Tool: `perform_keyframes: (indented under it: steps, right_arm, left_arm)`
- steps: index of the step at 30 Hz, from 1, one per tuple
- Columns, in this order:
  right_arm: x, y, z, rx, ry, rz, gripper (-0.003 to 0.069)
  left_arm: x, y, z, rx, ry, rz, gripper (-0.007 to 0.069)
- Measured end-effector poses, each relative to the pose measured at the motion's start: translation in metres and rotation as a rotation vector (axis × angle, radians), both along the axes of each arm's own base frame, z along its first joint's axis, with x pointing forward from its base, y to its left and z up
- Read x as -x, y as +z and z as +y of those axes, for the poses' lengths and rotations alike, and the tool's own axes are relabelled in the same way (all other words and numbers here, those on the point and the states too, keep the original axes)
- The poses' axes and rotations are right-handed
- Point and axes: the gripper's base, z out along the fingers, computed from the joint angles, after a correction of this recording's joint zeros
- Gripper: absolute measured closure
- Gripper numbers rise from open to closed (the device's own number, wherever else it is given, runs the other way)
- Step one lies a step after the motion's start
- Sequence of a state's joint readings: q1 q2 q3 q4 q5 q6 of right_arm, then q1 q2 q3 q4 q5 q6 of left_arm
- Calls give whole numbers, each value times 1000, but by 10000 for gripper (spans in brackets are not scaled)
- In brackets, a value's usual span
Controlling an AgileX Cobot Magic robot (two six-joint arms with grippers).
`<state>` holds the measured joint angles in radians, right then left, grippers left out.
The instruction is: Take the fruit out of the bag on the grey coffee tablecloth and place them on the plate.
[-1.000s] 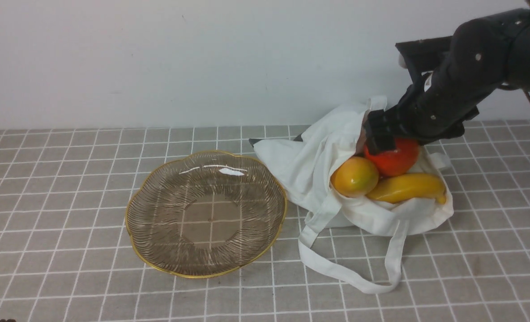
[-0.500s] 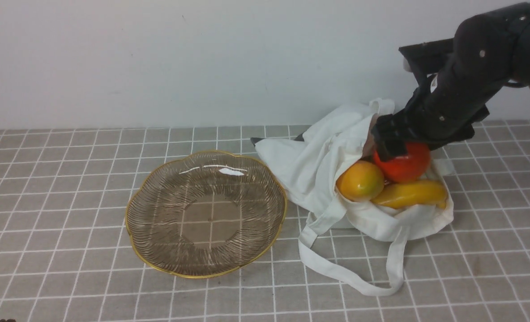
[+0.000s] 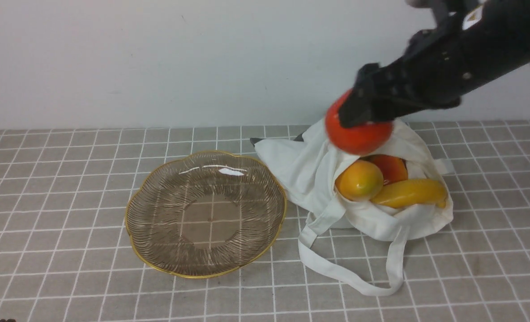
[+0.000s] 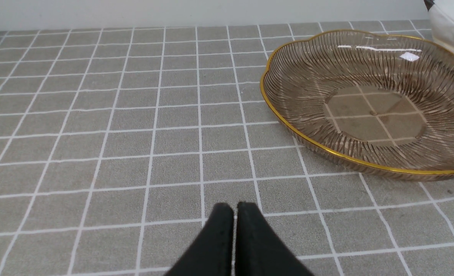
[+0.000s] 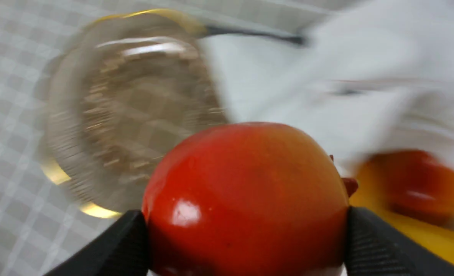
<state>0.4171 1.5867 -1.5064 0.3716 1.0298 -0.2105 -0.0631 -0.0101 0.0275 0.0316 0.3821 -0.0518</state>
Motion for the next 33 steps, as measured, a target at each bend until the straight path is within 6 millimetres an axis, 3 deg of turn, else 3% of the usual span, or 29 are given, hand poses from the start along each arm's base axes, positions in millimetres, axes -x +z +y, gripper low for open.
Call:
perform_keyframes:
  steps: [4,9,13,17,21,25,33]
  right_arm:
    - [3,-22,49,-6,168,-31,60]
    - [-1,-80,107,66,272,-28,60]
    - [-9,-121,131,102,287,-42,60]
    - [-16,-146,138,112,265,-13,60]
    - [-17,-150,138,107,249,-4,59]
    - [-17,-149,138,110,252,0,-1]
    - [-21,-110,142,169,307,15,-24]
  left_arm:
    - [0,0,0,0,0,0,632]
    - [0,0,0,0,0,0,632]
    - [0,0,0,0,0,0,632]
    - [0,0,0,0,0,0,632]
    - [0,0,0,0,0,0,632]
    - [0,0,0,0,0,0,632]
    - [0,0,0,0,0,0,632]
